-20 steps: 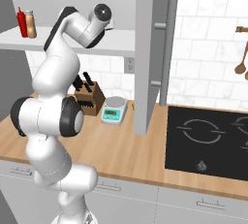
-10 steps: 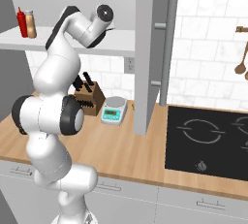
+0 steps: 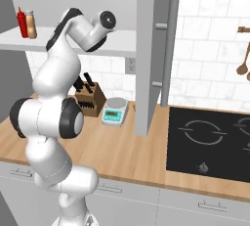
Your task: Put the shaker and condiment bottle from the counter next to their counterparts in the cabinet.
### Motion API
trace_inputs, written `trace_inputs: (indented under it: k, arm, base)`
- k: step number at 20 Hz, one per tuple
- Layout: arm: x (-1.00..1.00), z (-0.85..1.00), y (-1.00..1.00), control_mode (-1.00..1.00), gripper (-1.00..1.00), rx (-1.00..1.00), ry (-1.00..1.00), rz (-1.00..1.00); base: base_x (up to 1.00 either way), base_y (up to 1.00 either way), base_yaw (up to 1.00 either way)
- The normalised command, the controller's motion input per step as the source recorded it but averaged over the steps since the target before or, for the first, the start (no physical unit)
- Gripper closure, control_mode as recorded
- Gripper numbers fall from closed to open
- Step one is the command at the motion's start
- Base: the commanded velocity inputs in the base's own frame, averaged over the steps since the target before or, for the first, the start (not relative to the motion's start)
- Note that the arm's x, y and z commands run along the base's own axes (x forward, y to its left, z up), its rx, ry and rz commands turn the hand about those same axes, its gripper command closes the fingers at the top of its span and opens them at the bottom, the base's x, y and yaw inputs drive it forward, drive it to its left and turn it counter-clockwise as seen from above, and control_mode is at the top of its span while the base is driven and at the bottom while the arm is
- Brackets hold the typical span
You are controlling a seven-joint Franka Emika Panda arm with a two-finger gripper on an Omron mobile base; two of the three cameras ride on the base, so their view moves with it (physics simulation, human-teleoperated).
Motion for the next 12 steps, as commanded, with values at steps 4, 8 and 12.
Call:
trace_inputs:
  k: [4,8,12]
  arm:
    - [0.00,0.00,0.00,-1.00,-1.00,0.01,0.04,0.00]
    - [0.00,0.01,0.00,-1.00,-1.00,0.03,0.08,0.00]
    - [-0.08,0.04,0.00,-1.00,-1.00,0.03,0.11,0.00]
  base:
    - [0.00,0.00,0.00]
    - [0.00,0.00,0.00]
    - [0.00,0.00,0.00]
